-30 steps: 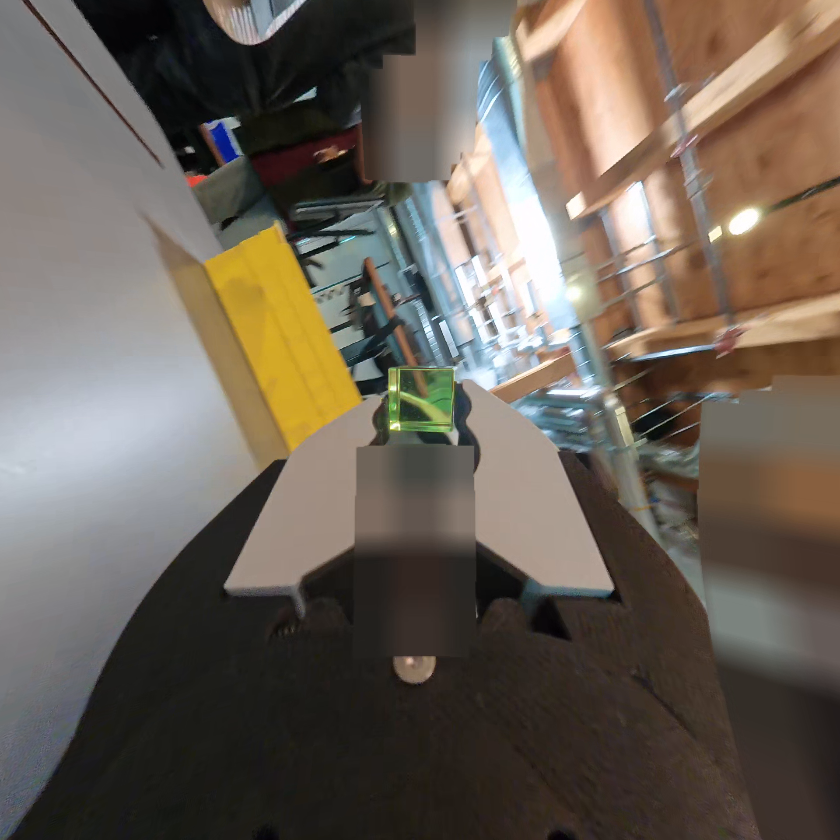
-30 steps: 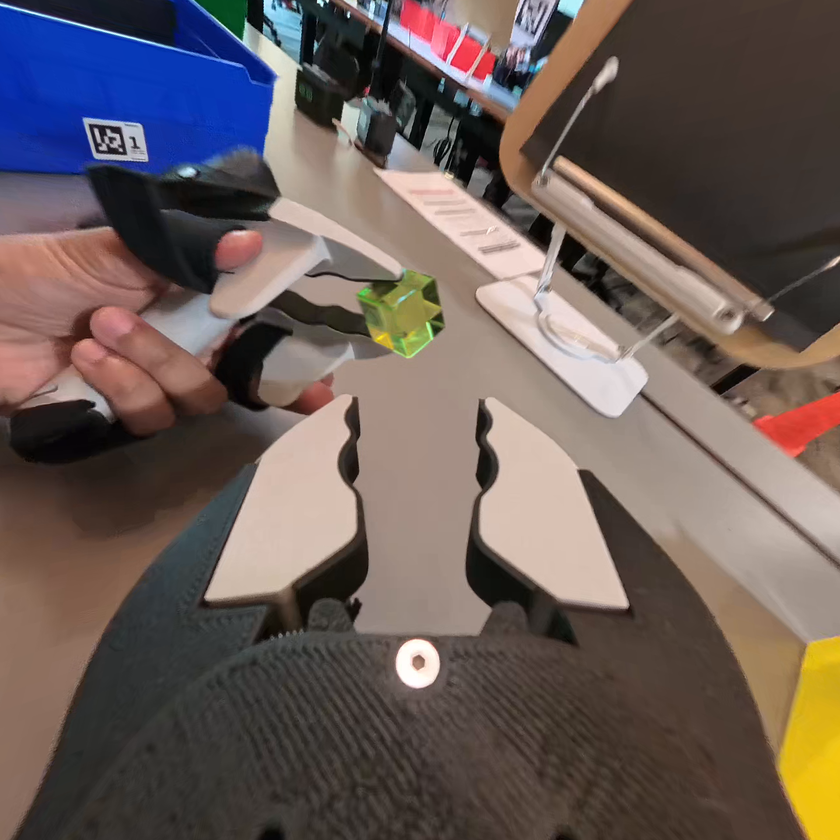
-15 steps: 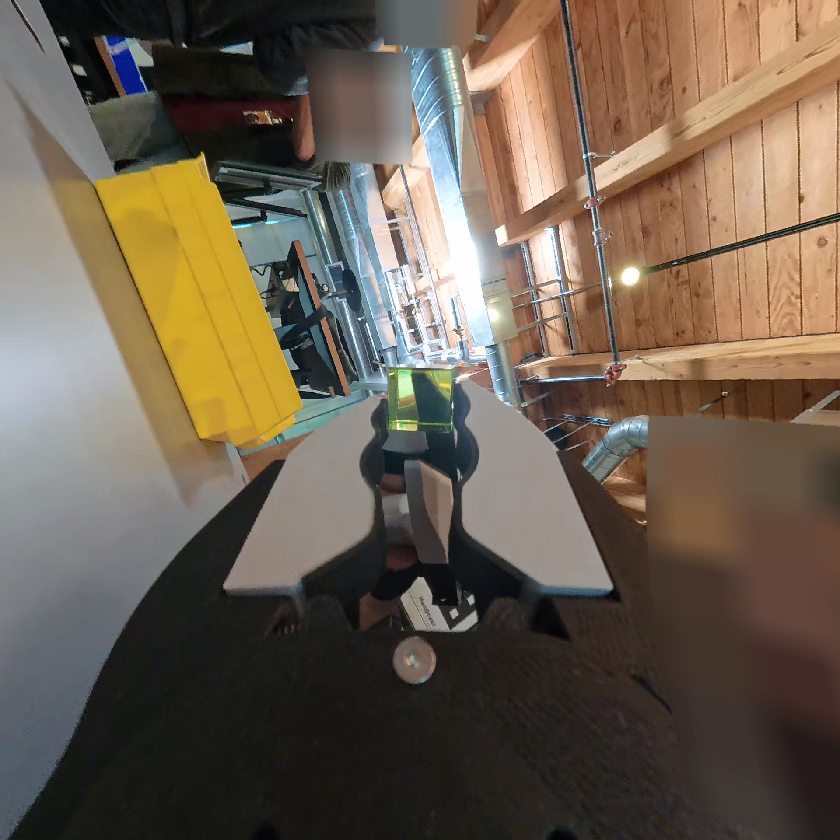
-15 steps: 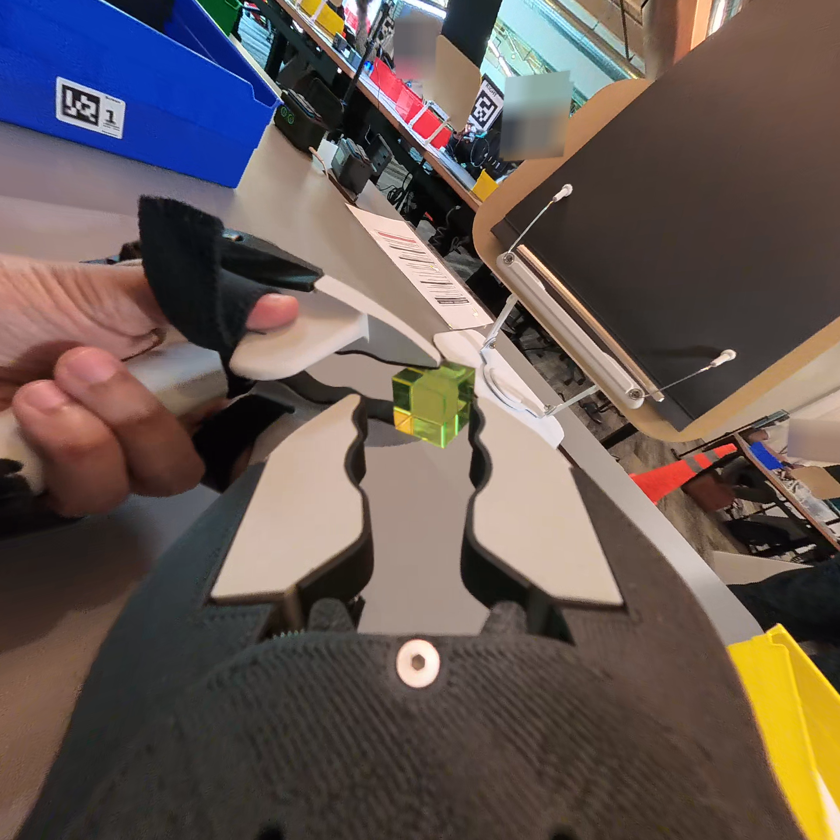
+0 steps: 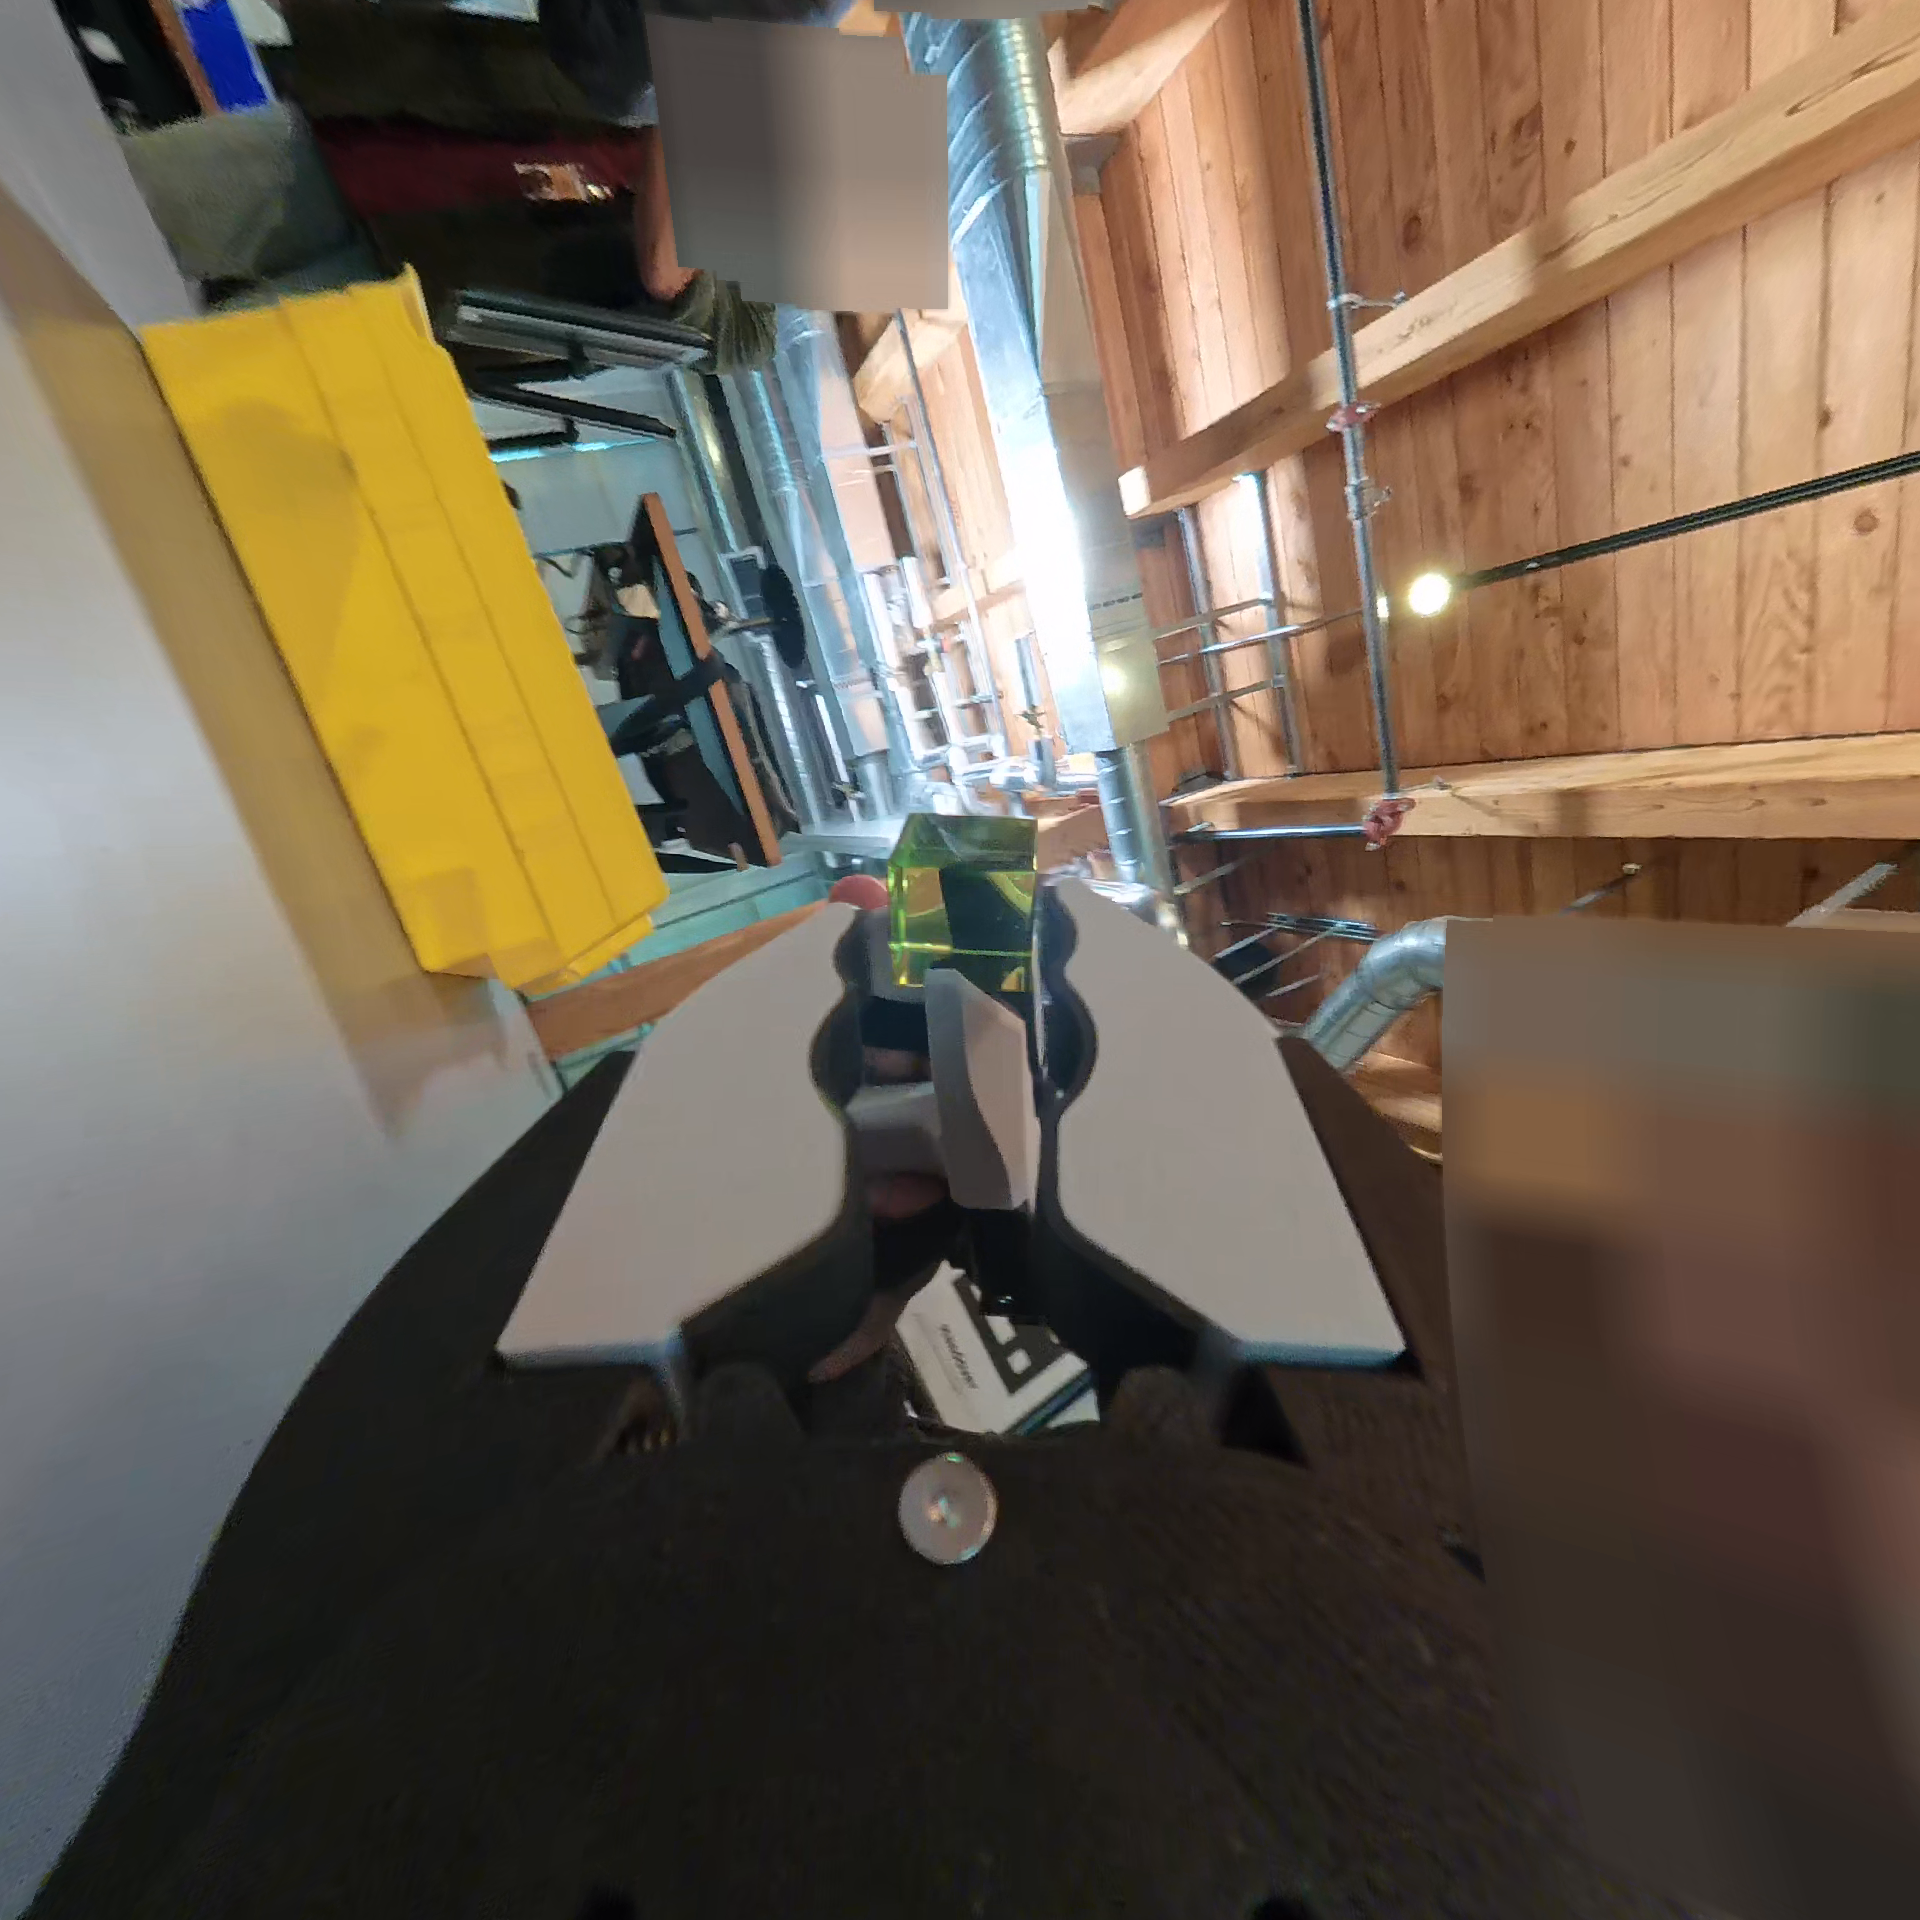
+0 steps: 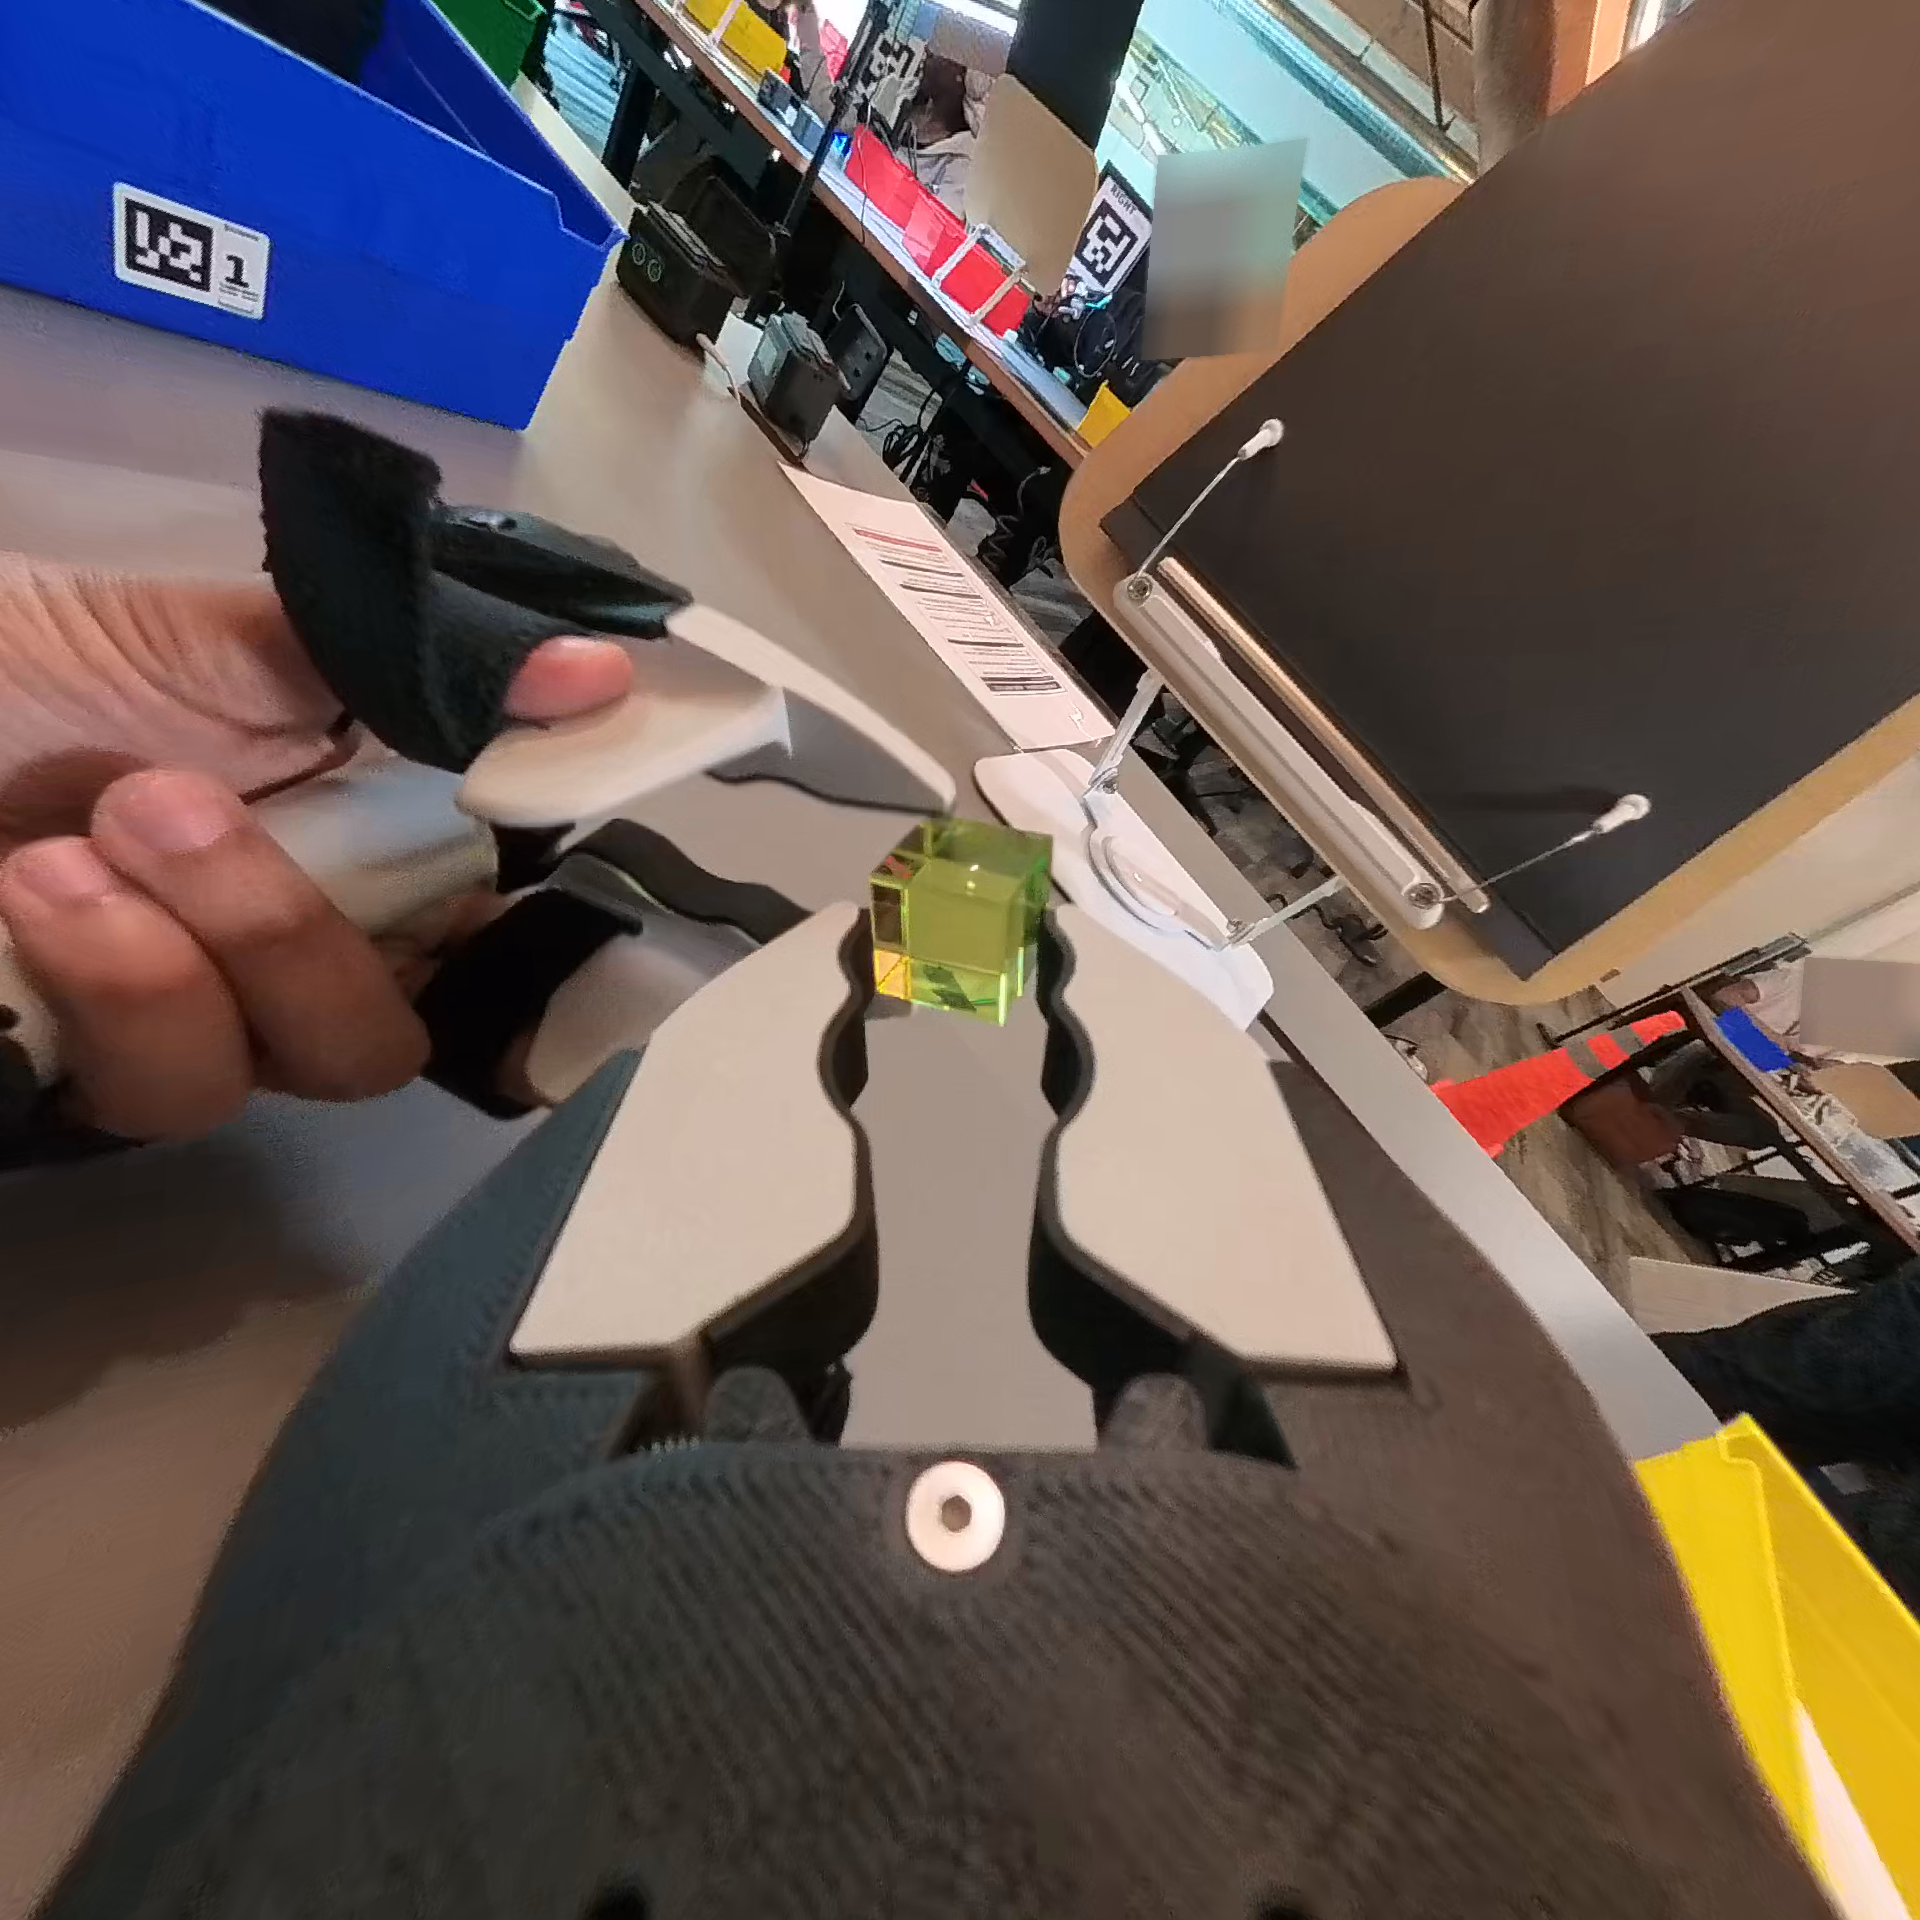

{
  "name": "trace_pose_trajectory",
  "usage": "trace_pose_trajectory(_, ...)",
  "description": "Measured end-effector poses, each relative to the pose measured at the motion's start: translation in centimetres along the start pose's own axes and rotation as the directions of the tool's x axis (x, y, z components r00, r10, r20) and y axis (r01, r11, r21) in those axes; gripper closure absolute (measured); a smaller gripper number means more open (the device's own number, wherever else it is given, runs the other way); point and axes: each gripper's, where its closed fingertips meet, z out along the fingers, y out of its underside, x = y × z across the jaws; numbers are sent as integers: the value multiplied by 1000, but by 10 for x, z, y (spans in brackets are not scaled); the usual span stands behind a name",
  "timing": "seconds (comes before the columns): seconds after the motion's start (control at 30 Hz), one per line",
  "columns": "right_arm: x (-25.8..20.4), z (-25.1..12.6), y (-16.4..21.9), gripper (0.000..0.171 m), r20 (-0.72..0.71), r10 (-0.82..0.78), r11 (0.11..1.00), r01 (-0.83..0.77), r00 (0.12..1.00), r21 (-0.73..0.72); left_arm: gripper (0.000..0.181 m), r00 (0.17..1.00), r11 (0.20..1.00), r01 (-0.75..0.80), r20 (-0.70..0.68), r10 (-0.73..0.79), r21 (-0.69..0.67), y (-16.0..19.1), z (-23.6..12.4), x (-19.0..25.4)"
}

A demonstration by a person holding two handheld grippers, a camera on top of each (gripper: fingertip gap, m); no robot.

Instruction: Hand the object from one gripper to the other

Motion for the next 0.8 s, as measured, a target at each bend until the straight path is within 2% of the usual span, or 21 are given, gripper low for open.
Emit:
trace_pose_trajectory(0.03, 2, -1, 0, 140, 0, 9, 1000, -9, 1000, 1, 138, 999, 1000, -24, 29, 24, 7, -4, -2, -2)
trace_pose_trajectory(0.17, 6, -1, 4, 141, 54, 134, 991, -134, 990, 7, 111, 972, 983, -184, 149, 182, 1, -19, -8, -2)
trace_pose_trajectory(0.27, 8, 0, 10, 141, 128, 286, 958, -288, 950, -4, 107, 900, 925, -367, 213, 379, -96, -19, -7, 2)
trace_pose_trajectory(0.37, 12, 0, 15, 141, 217, 475, 876, -481, 853, -23, 106, 811, 846, -505, 239, 533, -175, -17, -6, 4)
trace_pose_trajectory(0.47, 13, -4, 13, 141, 357, 659, 721, -692, 662, -48, 104, 761, 796, -564, 235, 604, -219, -15, -6, 4)
trace_pose_trajectory(0.6, 15, -11, 4, 141, 553, 787, 416, -897, 272, -151, 100, 697, 719, -635, 193, 691, -282, -6, -3, 6)
trace_pose_trajectory(0.7, 16, -19, -4, 141, 649, 761, 219, -937, -12, -274, 99, 577, 583, -734, 133, 806, -348, 6, 0, 8)
trace_pose_trajectory(0.73, 15, -20, -6, 141, 662, 745, 182, -932, -78, -314, 97, 521, 523, -768, 115, 846, -370, 11, 1, 8)
trace_pose_trajectory(0.8, 7, -22, -6, 141, 663, 732, 165, -904, -156, -394, 97, 408, 403, -820, 79, 910, -406, 18, 2, 7)
